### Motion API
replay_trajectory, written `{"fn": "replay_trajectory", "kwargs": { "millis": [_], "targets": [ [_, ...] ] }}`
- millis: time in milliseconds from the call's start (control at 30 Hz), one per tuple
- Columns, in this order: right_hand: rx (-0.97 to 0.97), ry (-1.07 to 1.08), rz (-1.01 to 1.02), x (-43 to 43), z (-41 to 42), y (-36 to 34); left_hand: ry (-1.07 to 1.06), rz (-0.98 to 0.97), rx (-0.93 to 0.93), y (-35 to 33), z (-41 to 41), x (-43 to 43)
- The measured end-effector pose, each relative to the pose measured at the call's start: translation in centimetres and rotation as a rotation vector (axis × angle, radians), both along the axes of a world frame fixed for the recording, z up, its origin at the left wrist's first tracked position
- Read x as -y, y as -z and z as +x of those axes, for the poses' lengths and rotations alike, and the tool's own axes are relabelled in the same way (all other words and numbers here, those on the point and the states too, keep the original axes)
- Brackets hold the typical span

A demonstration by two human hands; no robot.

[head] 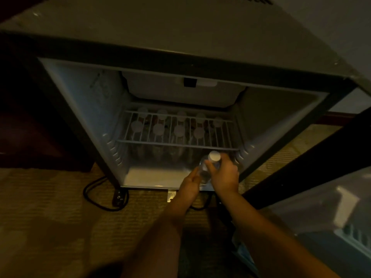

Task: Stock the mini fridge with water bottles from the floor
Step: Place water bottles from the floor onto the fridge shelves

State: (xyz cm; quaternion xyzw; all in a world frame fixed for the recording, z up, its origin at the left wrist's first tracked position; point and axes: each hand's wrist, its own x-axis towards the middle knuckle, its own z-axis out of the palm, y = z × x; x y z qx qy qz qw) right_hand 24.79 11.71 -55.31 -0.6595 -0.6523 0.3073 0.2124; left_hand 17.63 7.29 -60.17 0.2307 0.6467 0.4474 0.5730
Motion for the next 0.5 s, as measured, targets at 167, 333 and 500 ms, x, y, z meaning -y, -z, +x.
{"fn": "replay_trajectory", "kwargs": {
  "millis": [167, 333, 500],
  "targets": [
    [-0.169, 0.175, -0.136, 1.0, -0.4, 1.8, -0.03, -0.16, 0.026, 0.0, -0.2, -1.4],
    [-0.365, 0.347, -0.217, -0.2, -0.6, 2.6, 0.009, -0.094, -0.005, 0.9, 0.0, -1.8],
    [-0.434, 0.366, -0.254, -2.2, -0.5, 3.4, 0.003, -0.133, 0.006, 0.5, 0.7, -3.6]
  ]
}}
